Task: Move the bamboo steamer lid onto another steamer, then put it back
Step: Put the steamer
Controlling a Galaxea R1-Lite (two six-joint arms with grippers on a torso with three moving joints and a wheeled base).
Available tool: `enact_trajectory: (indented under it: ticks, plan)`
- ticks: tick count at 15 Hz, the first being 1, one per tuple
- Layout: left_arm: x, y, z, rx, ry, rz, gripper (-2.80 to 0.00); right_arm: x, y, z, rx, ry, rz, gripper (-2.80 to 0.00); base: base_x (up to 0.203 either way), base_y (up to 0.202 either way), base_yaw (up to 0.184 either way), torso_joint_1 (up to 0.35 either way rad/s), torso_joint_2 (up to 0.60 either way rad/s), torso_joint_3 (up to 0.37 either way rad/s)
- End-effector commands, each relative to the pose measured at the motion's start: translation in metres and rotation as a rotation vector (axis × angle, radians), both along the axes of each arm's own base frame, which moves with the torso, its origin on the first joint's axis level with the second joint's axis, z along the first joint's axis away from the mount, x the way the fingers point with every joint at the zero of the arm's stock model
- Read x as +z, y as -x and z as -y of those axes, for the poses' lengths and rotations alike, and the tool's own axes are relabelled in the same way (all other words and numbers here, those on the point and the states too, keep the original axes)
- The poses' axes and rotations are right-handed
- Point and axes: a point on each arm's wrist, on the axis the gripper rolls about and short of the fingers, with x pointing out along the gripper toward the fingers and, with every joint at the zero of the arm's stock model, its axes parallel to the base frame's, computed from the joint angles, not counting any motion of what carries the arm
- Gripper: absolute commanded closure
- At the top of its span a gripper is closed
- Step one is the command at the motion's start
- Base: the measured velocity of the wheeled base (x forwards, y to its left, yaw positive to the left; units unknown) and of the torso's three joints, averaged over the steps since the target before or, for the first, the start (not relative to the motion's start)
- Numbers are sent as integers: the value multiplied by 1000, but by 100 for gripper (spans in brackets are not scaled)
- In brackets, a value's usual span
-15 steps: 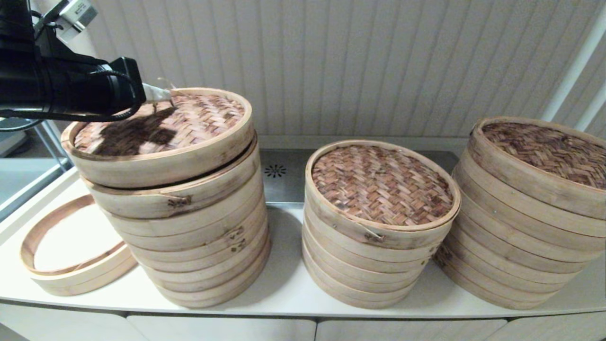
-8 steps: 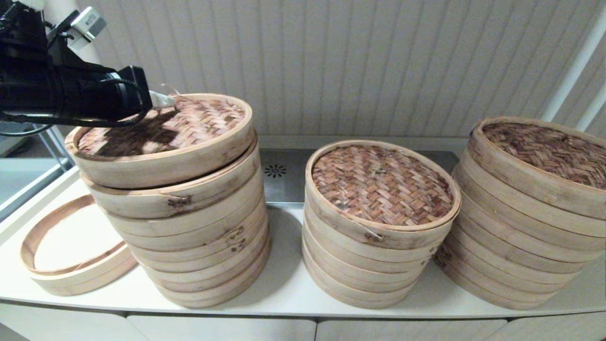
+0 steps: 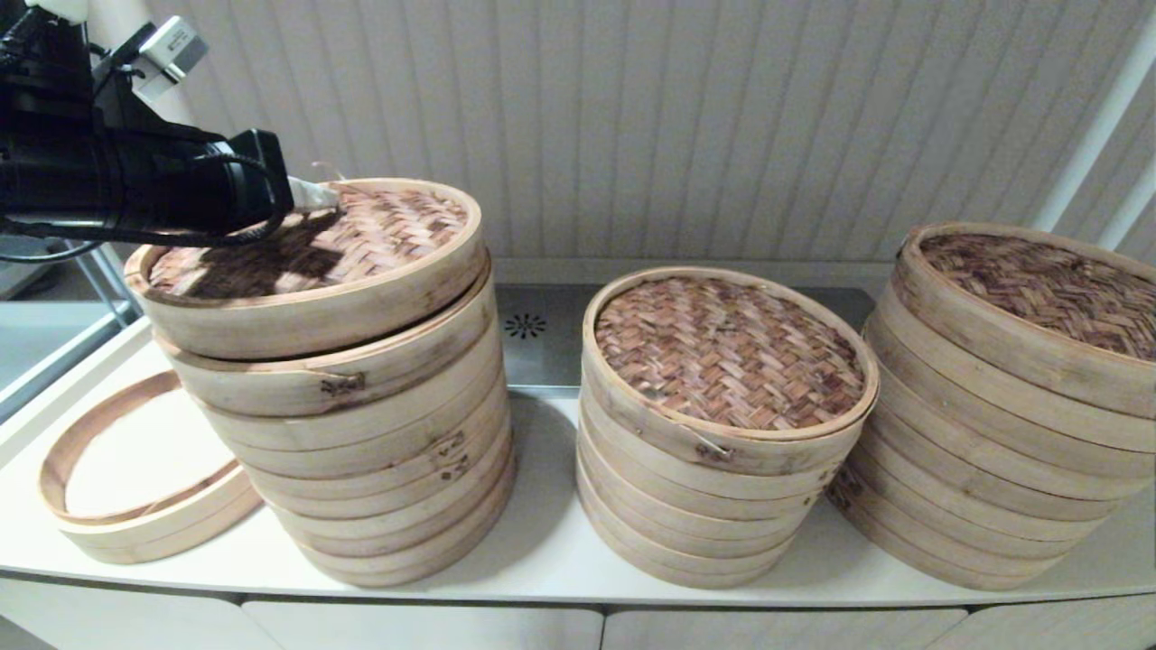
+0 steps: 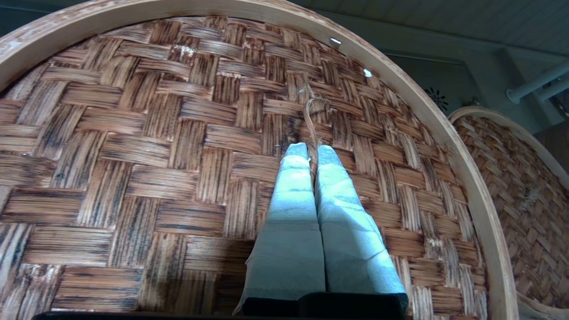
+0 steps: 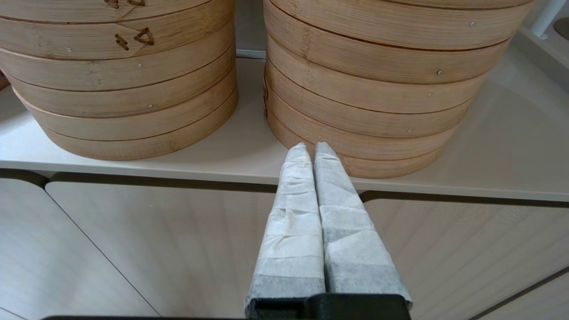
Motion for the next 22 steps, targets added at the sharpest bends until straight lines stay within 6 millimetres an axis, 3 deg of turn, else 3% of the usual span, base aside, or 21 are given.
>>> enact_trajectory:
  ticks: [1,6,13,22]
  plan:
    - [2,3,4,-14,3,7,0,0,0,0,1,1,0,0,0,0,0,0,0,0]
    - [7,11,9,-38,5,20,0,0,0,0,1,1,0,0,0,0,0,0,0,0]
    - [3,4,9,4,-13,12,0,0,0,0,1,1,0,0,0,0,0,0,0,0]
    - [7,4,-5,42,-49,36,0,0,0,0,1,0,0,0,0,0,0,0,0,0]
